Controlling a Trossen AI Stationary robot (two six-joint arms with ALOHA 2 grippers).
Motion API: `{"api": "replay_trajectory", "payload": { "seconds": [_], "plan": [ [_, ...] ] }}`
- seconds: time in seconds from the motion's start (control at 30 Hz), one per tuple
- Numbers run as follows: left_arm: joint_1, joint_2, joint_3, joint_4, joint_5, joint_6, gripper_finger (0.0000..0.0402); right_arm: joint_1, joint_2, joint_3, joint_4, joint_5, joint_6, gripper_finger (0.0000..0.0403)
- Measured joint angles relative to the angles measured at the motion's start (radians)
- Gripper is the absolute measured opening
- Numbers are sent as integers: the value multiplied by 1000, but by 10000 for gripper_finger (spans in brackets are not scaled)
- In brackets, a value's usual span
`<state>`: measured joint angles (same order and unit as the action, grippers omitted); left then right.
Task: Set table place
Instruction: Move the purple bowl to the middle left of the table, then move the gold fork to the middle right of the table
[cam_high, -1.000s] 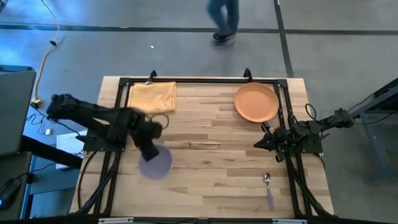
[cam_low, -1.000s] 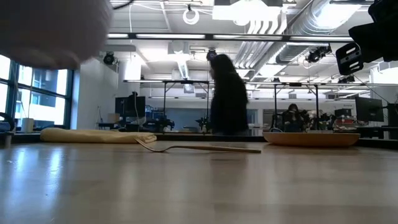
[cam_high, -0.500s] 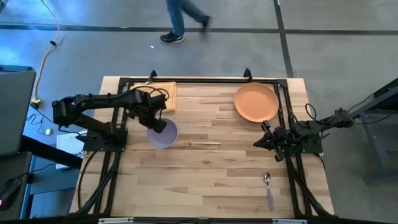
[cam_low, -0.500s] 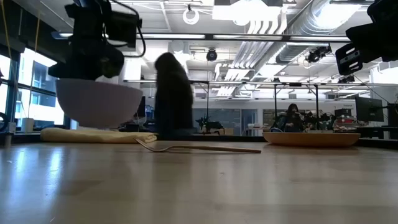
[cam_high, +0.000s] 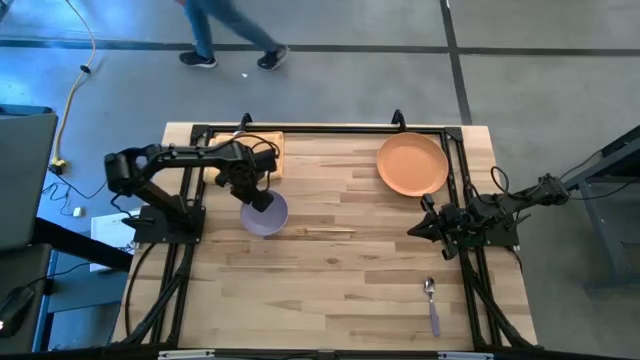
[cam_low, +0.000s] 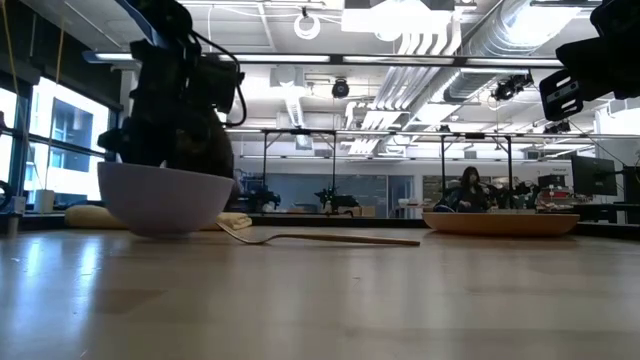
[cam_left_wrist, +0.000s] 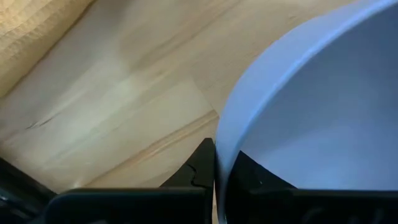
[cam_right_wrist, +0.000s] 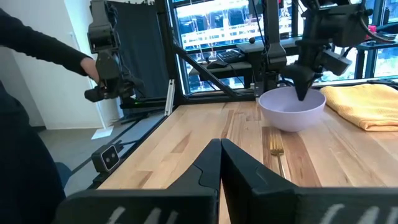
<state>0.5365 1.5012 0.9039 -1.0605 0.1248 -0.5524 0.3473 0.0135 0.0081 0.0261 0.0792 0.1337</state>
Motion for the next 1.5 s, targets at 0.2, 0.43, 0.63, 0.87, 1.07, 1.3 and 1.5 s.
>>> {"api": "replay_trajectory", "payload": {
  "seconds": [0.2,0.43,0.63,0.87,1.07,1.3,1.5],
  "plan": [
    [0,3,0,15,-11,55,29,0,0,0,0,0,0,0],
    [0,3,-1,14,-44,53,81,0,0,0,6,31,-1,0],
    [0,2,0,8,-35,74,131,0,0,0,6,33,0,0],
    [0,-4,58,-129,-21,134,153,0,0,0,6,32,0,0],
    [-1,-4,248,-327,14,239,154,0,0,0,6,32,0,0],
    [-145,-3,502,-174,95,478,154,0,0,0,7,42,0,0],
    [-318,53,541,102,87,565,154,0,0,0,8,51,0,0]
  ]
}}
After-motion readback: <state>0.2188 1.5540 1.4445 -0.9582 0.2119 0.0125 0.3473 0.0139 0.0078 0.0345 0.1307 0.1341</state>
